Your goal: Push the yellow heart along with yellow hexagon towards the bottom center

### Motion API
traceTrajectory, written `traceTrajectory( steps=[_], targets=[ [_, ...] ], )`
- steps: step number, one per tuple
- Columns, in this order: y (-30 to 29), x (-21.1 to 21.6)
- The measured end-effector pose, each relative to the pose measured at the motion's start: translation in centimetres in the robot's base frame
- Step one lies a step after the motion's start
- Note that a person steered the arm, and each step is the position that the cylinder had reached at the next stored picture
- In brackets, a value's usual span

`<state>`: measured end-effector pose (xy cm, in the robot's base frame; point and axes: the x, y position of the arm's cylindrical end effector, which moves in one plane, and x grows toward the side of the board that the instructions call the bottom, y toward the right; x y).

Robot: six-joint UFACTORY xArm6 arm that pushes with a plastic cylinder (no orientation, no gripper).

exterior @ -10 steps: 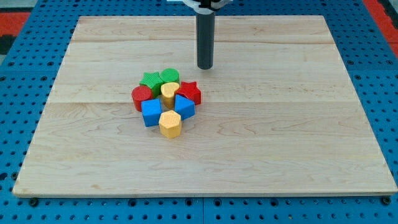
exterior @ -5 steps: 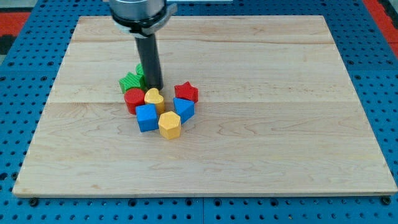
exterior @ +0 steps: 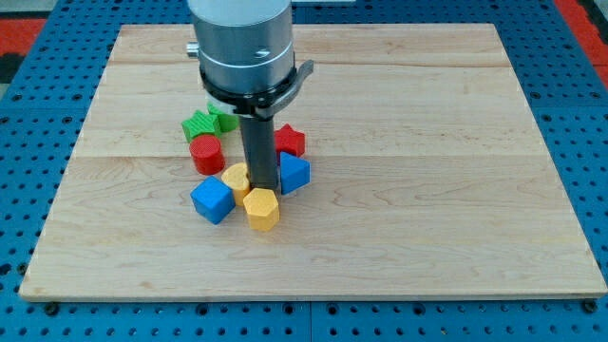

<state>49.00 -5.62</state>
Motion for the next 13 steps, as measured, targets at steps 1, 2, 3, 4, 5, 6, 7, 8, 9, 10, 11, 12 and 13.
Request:
traceTrajectory(
  steps=[1, 2, 3, 4, 5, 6, 7, 8, 9, 10, 11, 12, 13],
  targets=[
    [-0.4, -1.5],
    [-1.7, -1.7],
    [-2.0, -2.2],
    [-5.1, -2.4],
    [-8.6, -2.4],
    [-11.7, -2.5],
    [-13.6, -0.6],
    [-4.8, -0.7],
    [1.0, -1.2],
    [-0.1, -0.1],
    [-1.2, 1.6],
    [-0.9, 3.8],
    [3.5, 5.1]
  ],
)
